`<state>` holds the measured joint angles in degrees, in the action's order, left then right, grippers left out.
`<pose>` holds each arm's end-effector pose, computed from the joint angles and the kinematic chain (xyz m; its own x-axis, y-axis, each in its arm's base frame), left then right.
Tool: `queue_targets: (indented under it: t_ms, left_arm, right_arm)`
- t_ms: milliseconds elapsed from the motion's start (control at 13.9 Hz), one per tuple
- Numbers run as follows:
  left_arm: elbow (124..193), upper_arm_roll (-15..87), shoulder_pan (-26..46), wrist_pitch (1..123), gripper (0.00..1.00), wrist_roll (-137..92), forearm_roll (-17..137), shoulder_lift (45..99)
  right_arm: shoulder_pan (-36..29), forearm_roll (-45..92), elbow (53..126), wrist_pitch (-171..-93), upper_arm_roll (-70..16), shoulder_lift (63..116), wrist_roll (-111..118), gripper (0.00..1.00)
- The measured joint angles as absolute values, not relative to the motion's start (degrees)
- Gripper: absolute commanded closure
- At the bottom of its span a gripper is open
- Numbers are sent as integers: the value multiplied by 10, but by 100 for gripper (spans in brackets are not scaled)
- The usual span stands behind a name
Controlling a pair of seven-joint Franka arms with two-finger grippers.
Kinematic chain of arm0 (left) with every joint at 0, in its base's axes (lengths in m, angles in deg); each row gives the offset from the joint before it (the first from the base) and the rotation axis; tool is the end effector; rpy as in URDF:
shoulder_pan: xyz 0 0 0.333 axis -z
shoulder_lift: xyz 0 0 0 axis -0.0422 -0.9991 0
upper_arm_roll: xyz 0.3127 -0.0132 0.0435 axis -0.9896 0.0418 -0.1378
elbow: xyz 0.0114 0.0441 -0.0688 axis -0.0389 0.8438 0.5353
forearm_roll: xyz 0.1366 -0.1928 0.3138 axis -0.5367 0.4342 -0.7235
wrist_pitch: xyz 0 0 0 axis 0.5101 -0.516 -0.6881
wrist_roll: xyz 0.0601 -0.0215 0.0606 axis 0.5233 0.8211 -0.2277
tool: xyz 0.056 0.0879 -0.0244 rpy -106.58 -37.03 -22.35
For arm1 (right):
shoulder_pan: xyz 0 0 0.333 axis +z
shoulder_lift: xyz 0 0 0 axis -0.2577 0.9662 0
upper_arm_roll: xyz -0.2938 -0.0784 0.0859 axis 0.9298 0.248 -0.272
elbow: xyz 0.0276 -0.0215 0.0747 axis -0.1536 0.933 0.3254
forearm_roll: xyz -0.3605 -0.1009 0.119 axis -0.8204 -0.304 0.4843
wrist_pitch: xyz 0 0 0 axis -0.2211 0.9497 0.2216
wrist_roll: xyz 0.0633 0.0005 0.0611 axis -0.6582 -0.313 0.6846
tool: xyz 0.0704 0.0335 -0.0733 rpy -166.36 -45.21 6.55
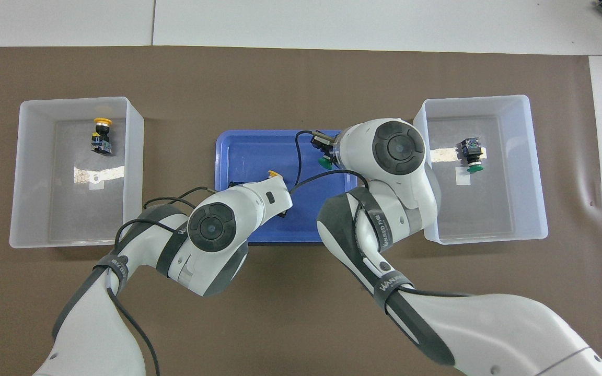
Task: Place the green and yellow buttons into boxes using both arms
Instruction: 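Grasp and lift the buttons with the left gripper while the right gripper lifts green, then lower the yellow button into the left box while the right gripper drops green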
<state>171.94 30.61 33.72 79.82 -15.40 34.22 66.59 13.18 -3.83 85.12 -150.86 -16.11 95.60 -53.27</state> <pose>0.4962 -0.3363 0.3113 0.8580 -0.4111 0.3080 -0.4414 -0.8967 0.0326 0.6149 0.2852 0.3934 0.8805 -0.4476 0.1558 -0.4113 -0.8850 -0.2183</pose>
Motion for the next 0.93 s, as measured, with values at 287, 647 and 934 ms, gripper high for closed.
queue_targets:
  t_ms: [287,647,934]
  left_arm:
    - [1713,302,274,685,100,-110,342,748]
    - [1709,299,158,642,100,-76,342,784]
    - [1685,298,62,643,100,-75,342,782]
  right_arm:
    - [34,-39,848,-1375,-159,860,-312,100]
    - [-88,-38,921,-1358,-157,845,-43,100]
    - [-110,-37,1012,-1421,-157,846,16,100]
